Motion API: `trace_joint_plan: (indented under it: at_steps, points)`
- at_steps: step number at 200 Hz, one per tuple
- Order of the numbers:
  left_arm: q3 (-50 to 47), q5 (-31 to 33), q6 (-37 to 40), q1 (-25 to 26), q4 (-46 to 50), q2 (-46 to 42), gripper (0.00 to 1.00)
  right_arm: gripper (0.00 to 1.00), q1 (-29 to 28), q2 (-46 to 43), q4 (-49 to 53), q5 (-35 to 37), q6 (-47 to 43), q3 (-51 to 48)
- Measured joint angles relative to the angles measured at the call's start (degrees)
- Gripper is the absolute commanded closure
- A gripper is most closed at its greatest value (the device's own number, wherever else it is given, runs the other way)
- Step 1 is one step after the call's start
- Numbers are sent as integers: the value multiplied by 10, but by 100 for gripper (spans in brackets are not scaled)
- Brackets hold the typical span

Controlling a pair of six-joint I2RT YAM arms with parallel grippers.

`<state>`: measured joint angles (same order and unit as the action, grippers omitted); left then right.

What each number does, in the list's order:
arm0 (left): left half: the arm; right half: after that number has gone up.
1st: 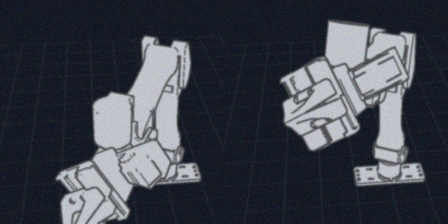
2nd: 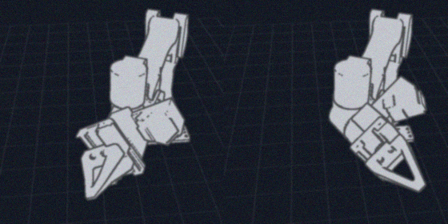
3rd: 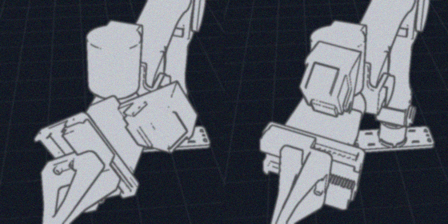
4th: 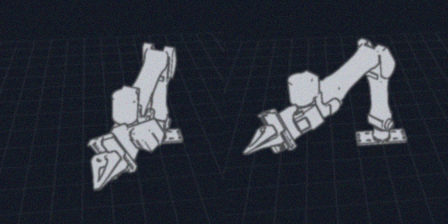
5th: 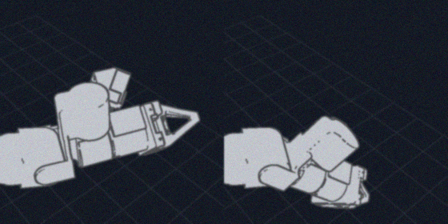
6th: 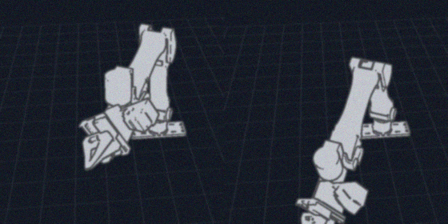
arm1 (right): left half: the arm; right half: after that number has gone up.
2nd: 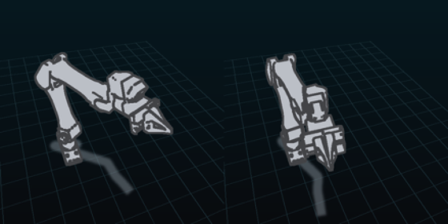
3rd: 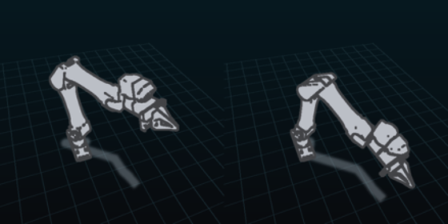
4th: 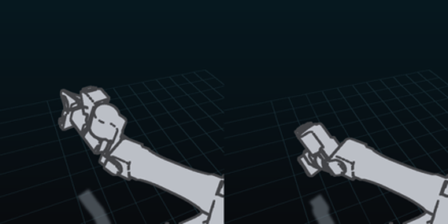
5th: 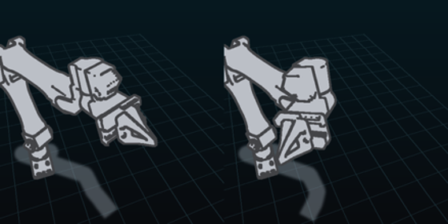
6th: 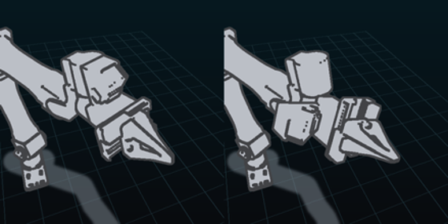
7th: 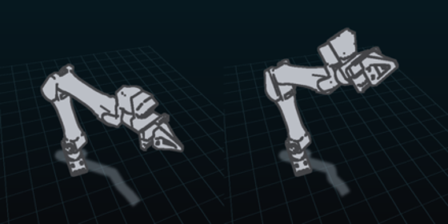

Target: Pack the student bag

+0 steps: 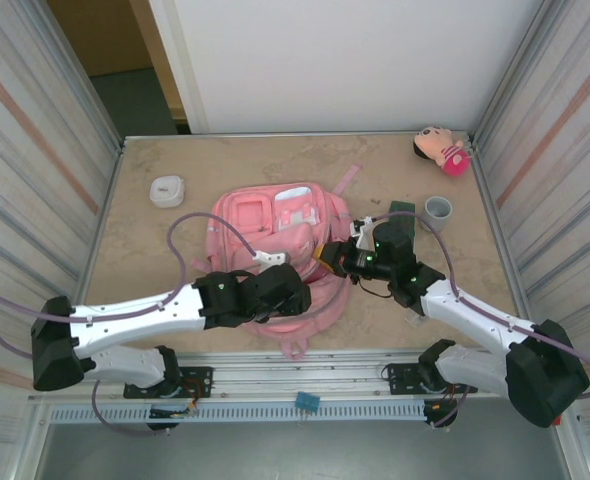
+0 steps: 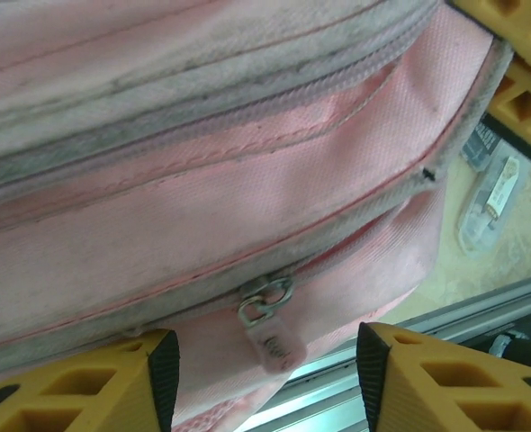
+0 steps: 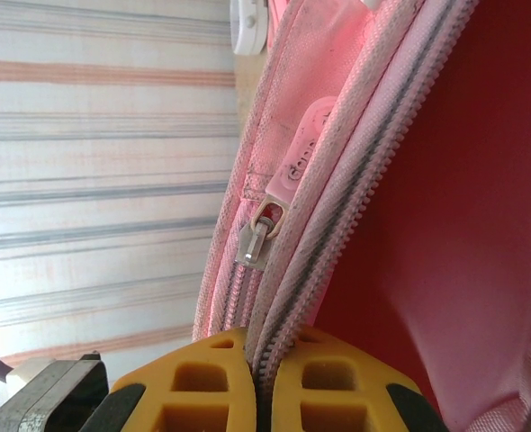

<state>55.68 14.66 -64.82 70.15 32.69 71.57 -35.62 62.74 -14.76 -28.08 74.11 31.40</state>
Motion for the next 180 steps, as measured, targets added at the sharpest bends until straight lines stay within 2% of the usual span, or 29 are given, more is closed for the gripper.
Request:
trace_joint_plan:
  at_steps: [34, 59, 74, 111, 129, 137, 147, 180]
  points:
    - [0, 6, -35, 0, 5, 23, 66, 100, -5, 0, 11, 2, -3, 9]
    - [0, 10, -44, -1, 8, 28, 90, 100, -4, 0, 23, 2, -12, 12]
    - [0, 10, -44, -1, 6, 28, 100, 100, 3, 0, 32, -2, -15, 16]
    - [-11, 14, -23, -1, -10, 7, 100, 100, 47, -8, 55, -31, -27, 17]
    - [-27, 15, -4, -2, -31, -9, 100, 65, 56, -10, 58, -37, -26, 17]
    - [-34, 14, 5, -4, -41, -15, 100, 55, 53, -11, 57, -36, -26, 17]
    - [-40, 13, 19, -7, -52, -20, 100, 51, 44, -16, 53, -26, -22, 17]
    - [-41, 13, 63, -12, -79, -21, 100, 47, -20, -44, 22, 27, -1, 5]
